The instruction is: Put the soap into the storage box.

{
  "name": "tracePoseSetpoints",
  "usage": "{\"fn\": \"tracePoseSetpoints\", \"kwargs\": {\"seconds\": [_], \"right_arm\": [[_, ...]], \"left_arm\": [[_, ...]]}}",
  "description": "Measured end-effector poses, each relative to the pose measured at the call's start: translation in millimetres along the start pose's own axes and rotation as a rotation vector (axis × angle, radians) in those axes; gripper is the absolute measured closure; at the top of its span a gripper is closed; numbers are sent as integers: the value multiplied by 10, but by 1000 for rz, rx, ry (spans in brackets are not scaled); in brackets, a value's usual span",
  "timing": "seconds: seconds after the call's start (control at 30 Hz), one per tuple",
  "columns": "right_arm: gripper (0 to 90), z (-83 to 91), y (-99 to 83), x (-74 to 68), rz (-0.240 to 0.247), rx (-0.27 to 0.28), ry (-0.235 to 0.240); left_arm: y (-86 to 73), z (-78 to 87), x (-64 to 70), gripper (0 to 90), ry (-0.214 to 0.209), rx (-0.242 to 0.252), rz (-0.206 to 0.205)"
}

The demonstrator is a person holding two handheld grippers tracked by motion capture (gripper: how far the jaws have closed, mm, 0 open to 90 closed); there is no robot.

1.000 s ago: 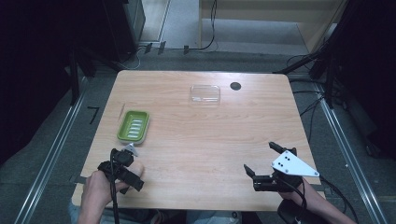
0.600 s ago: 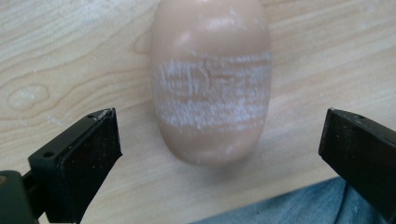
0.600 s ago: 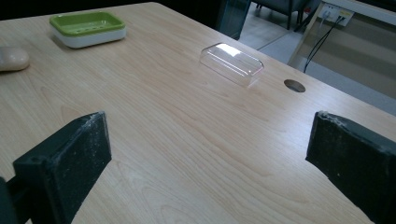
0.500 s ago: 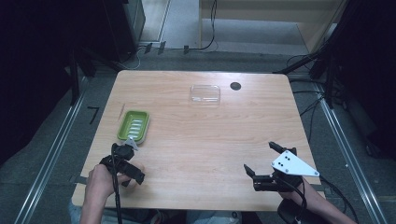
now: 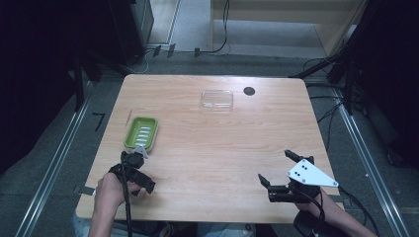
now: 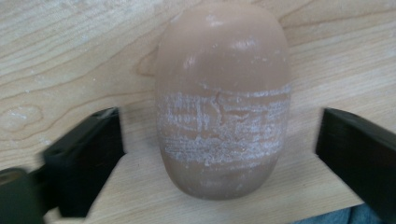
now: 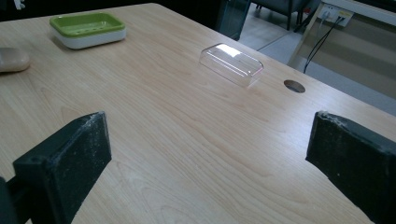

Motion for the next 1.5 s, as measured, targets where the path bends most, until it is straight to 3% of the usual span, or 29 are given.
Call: {"fn": "tracePoseSetpoints", "kwargs": {"seconds": [0.07,0.6,1.5], "right_arm": [[0,0,0,0,-1,0,0],[0,6,-1,7,1,2,-2],[0,4,0,6,1,2,-2]], "left_arm": [[2,-4,15,139,-6,0,-1],[2,-11,30,325,25,-3,4],[-13,-27,21,334,31,-8,-20]]}}
Point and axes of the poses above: each handheld gripper's, and its own axes: z roughly backward along the jaws, y roughly out of its top, x roughly to its right, the point moved 6 cm from there along -z, roughly forward along the jaws, and after that the axes turned 1 degree about -y, right-handed, at the moved point
